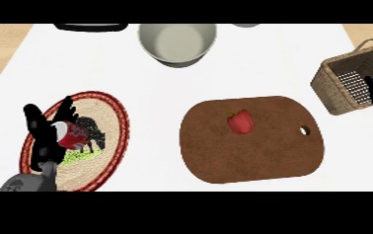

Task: Pick the bell pepper from the cutting board and place it in the basket

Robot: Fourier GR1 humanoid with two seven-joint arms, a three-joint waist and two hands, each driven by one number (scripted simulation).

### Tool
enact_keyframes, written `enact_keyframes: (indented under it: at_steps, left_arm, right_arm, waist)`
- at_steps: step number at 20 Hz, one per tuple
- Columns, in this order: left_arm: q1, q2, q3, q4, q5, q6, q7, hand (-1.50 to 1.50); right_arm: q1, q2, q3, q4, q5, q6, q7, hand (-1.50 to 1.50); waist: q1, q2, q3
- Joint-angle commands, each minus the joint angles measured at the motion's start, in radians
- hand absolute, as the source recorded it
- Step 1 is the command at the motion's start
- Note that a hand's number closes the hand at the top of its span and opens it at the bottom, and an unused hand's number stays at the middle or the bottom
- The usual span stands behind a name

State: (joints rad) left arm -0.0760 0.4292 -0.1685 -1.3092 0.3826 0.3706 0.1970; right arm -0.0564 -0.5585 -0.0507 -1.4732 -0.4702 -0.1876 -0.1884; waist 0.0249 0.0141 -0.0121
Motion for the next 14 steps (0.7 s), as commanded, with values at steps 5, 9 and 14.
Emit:
enact_keyframes:
  at_steps: [5,9,14]
  left_arm:
    - [-0.063,-0.025,0.008,-0.187,-0.04,-0.026,-0.193,0.0]
    - [-0.073,-0.09,-0.061,-0.217,-0.053,-0.046,-0.24,0.0]
    - [-0.054,-0.105,-0.058,-0.241,-0.061,-0.023,-0.251,0.0]
  right_arm:
    - [-0.024,0.007,0.17,-0.232,0.163,0.047,-0.105,1.5]
    - [-0.077,0.023,0.443,-0.341,0.436,0.061,-0.191,1.5]
    - [0.0,0.261,0.616,-0.308,0.773,-0.34,-0.019,-1.5]
  waist:
    - [-0.013,-0.032,0.009]
    - [0.023,-0.027,0.006]
    - [-0.02,-0.026,0.007]
